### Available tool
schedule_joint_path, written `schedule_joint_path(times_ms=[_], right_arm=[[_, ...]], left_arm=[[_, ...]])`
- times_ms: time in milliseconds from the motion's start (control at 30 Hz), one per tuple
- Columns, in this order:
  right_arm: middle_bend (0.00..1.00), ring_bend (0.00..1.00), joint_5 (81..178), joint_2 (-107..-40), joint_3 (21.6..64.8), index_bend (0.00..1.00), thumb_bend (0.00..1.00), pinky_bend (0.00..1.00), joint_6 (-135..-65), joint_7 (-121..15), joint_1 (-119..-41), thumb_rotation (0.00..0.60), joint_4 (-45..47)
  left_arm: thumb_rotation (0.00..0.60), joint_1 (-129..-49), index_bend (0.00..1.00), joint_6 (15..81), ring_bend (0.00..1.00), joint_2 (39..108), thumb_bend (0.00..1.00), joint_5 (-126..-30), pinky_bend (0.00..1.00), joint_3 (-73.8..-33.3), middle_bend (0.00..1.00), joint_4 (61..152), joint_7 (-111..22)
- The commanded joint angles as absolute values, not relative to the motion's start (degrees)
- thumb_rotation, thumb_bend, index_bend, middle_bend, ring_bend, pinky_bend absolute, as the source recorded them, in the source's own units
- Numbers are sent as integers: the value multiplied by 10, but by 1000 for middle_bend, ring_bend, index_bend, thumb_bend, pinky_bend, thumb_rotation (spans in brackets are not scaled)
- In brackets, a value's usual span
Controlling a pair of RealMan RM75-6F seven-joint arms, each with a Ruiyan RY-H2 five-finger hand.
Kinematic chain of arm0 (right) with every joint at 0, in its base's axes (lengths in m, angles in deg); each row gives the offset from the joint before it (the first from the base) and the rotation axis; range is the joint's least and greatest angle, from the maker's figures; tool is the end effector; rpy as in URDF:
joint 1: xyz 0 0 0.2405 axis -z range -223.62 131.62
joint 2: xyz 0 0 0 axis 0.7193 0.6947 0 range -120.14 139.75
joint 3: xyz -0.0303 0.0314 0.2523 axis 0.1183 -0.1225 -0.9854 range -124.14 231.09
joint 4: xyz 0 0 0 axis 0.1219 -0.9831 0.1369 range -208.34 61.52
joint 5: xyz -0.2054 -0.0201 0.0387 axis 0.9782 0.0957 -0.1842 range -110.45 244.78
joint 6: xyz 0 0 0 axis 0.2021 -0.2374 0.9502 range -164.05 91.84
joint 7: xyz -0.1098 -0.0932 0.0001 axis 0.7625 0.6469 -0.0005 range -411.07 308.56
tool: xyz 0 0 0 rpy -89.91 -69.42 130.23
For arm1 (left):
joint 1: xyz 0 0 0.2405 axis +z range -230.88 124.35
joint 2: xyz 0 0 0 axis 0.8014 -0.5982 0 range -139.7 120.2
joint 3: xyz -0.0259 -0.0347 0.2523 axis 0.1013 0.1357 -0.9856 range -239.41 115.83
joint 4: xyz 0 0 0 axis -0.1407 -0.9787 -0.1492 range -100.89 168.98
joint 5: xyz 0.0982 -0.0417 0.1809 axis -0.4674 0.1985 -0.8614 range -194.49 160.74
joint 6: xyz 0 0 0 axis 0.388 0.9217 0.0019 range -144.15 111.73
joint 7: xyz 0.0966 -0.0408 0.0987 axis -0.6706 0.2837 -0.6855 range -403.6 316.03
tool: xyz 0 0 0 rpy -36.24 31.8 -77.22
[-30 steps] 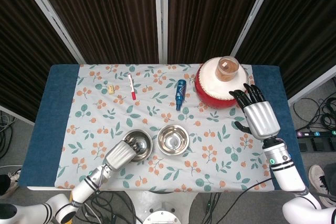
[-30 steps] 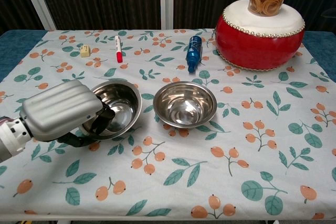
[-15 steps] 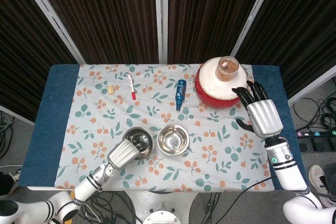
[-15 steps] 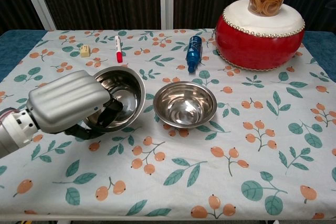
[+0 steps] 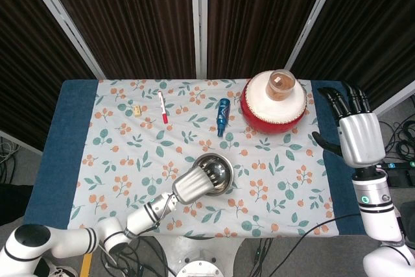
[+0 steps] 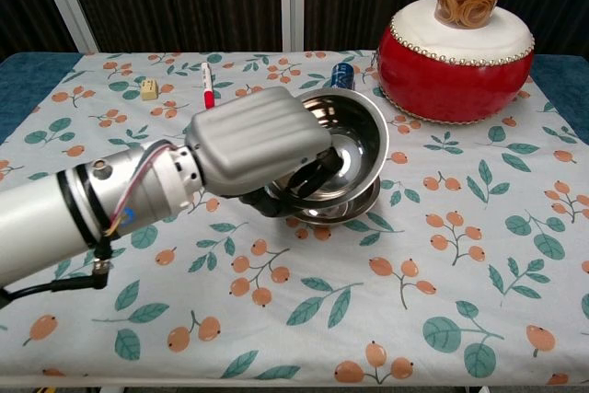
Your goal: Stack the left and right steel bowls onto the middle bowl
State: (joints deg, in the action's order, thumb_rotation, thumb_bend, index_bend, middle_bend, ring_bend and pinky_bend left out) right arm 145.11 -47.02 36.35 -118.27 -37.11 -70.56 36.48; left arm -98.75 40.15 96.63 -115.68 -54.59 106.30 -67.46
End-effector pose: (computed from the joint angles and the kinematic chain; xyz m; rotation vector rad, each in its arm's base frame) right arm -0.1608 -0.2933 0.2067 1.4124 -0.5796 1.2180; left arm -0.0585 0.2775 -0.1054 -2.2690 -0.2562 -1.1784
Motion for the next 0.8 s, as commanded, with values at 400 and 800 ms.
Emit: schedule_joint_path(times_ms=[400, 800], right_arm=[[165, 37, 1477, -437, 366, 126, 101, 91, -1179, -438, -688, 600, 351], [165, 37, 1502, -451, 391, 127, 101, 91, -1173, -417, -681, 600, 359]], left_arm=[[600, -1019, 317, 351, 387, 933, 216, -1111, 459, -555, 471, 1068, -655], [600, -920, 317, 420, 386, 723, 186, -1001, 460, -569, 462, 1298, -795]])
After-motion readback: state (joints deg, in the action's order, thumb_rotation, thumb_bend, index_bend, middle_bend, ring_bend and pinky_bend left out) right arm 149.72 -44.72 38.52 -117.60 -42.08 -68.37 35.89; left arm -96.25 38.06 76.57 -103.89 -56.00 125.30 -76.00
